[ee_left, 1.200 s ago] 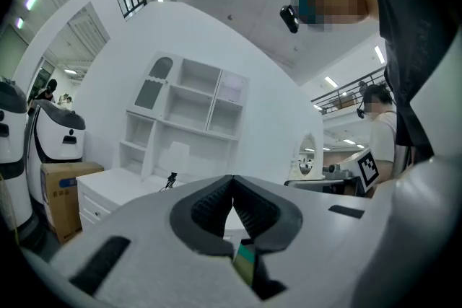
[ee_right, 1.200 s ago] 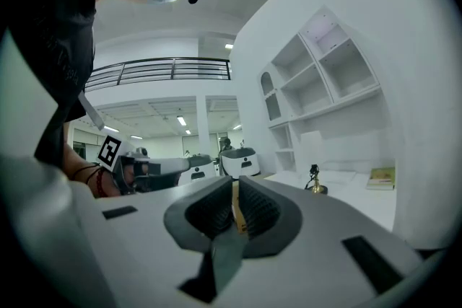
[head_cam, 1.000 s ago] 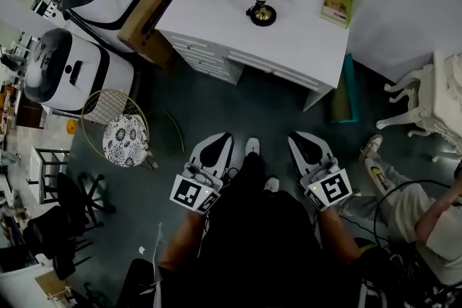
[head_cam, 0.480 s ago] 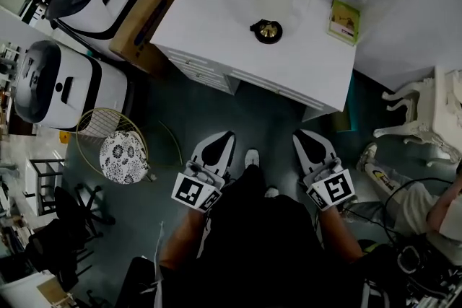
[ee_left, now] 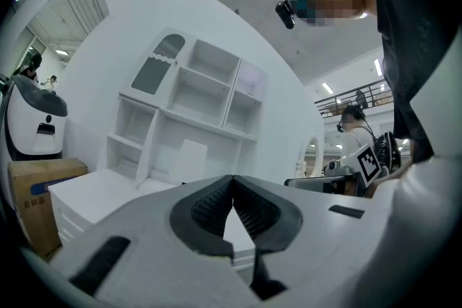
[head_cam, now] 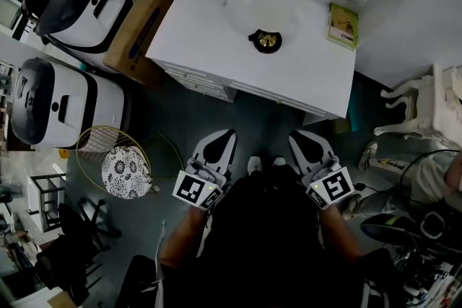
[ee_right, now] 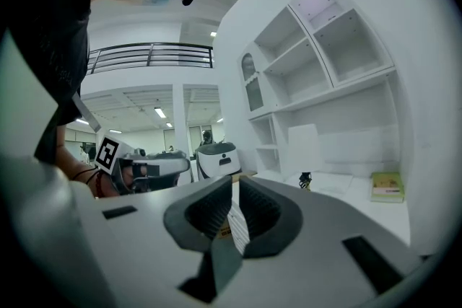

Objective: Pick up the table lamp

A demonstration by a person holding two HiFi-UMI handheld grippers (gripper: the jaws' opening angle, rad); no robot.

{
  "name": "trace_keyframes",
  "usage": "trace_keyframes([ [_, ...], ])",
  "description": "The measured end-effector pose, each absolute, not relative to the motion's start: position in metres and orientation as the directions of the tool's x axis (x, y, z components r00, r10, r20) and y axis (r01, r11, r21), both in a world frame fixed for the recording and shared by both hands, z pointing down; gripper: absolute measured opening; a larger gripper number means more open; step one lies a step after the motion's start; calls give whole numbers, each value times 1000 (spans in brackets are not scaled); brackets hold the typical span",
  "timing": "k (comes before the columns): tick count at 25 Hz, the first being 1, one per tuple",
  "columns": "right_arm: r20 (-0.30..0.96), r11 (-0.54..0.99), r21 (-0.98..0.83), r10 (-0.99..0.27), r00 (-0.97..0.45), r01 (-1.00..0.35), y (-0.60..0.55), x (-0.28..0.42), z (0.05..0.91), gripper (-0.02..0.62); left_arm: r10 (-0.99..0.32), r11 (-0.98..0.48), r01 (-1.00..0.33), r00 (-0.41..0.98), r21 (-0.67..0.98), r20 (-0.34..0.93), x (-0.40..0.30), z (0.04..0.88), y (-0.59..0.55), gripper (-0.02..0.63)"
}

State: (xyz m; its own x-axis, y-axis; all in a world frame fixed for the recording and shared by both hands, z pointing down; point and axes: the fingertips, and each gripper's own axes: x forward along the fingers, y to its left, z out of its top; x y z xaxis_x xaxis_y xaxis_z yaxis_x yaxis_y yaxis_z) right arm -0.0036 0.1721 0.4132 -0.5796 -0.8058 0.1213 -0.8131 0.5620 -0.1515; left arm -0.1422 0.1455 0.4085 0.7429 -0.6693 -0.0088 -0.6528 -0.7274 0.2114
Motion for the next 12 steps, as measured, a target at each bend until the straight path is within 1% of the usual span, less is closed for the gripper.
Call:
trace_keyframes([
  [6, 116, 554, -186, -808, -578, -812, 160, 5, 420, 48, -662, -734, -646, 750, 209, -10, -134, 407, 132, 17],
  [12, 116, 535, -177, -822, -557, -826, 134, 12, 423, 48, -672, -725, -657, 741, 204, -1, -133, 407, 114, 17],
])
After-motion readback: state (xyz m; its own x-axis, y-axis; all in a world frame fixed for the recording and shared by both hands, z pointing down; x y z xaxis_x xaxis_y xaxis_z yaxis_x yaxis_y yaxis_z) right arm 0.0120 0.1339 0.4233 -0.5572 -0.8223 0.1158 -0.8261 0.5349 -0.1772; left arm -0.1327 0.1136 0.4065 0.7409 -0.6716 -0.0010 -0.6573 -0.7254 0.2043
